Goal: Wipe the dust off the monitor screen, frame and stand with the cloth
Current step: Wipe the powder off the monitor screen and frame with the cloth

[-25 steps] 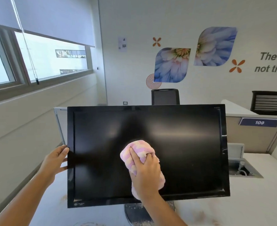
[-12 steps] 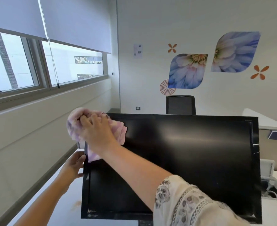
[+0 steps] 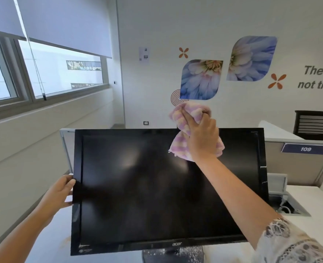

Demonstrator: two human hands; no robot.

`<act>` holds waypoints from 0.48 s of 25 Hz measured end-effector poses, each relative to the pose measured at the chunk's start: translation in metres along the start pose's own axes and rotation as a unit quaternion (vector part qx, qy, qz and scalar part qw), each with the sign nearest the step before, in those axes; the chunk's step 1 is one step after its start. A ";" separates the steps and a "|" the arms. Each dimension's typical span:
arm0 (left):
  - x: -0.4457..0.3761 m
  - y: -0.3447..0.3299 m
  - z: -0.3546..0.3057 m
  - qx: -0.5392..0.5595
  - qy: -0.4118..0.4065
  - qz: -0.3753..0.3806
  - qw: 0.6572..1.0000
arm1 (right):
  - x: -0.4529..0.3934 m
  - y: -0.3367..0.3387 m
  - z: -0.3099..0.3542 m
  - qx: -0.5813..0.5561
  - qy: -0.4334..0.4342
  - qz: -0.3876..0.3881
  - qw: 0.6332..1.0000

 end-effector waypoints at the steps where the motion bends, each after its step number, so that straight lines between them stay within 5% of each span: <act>1: -0.001 0.003 0.003 -0.001 0.003 -0.004 1.000 | 0.001 -0.003 -0.037 -0.006 -0.023 0.019 1.000; 3: -0.008 0.007 0.010 0.000 0.006 -0.014 1.000 | 0.002 -0.007 -0.111 -0.073 -0.079 0.064 0.992; 8: -0.021 0.017 0.018 -0.014 0.033 -0.034 0.999 | 0.031 -0.002 -0.201 -0.185 -0.150 0.008 0.971; 12: -0.023 0.026 0.032 -0.025 0.046 -0.043 0.998 | 0.094 -0.033 -0.239 -0.346 -0.261 0.050 0.900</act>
Point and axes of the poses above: each hand's wrist, its own x-axis away from the middle knuckle, its own y-axis out of the back of the hand, z = x × y, the point moved 5 cm from there along -x, towards the middle knuckle, and after that the axes turned 15 degrees about z, right-handed, at the moved point
